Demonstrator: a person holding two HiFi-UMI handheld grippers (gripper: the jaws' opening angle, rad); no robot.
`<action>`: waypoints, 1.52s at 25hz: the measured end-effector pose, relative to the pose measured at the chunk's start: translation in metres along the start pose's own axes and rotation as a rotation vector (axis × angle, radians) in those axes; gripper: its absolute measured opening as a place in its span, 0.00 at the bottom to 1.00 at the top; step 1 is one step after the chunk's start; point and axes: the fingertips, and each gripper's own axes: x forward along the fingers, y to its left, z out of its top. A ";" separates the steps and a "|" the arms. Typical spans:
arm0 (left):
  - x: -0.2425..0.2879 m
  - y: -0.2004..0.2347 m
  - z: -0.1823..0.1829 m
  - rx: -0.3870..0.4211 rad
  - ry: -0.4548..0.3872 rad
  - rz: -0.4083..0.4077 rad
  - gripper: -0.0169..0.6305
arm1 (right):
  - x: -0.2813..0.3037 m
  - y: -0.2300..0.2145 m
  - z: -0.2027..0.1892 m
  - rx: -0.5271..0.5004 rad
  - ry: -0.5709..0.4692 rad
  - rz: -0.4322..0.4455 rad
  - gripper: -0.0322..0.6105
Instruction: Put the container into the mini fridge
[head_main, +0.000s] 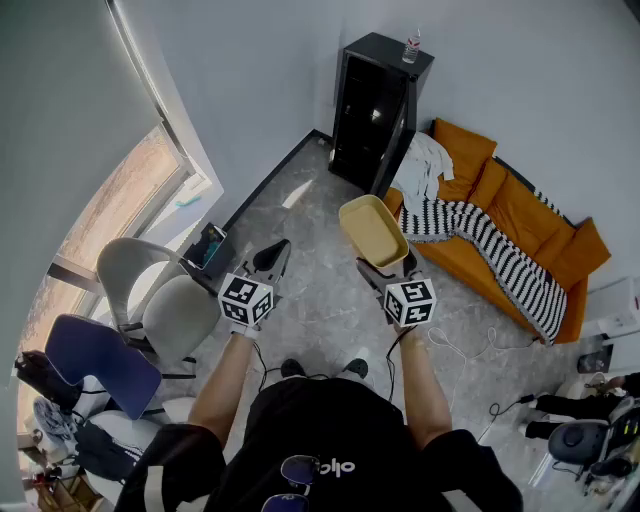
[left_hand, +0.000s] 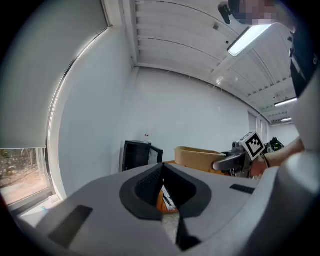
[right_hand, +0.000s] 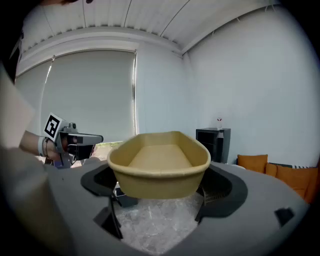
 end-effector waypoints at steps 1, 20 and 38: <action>-0.002 0.002 -0.001 0.000 0.000 -0.003 0.04 | 0.002 0.003 0.000 0.002 0.000 -0.002 0.87; -0.057 0.068 -0.028 -0.011 0.030 -0.016 0.04 | 0.047 0.068 -0.014 0.033 0.021 -0.027 0.87; -0.008 0.188 -0.018 -0.009 0.038 0.066 0.04 | 0.200 0.057 0.025 0.011 0.020 0.067 0.87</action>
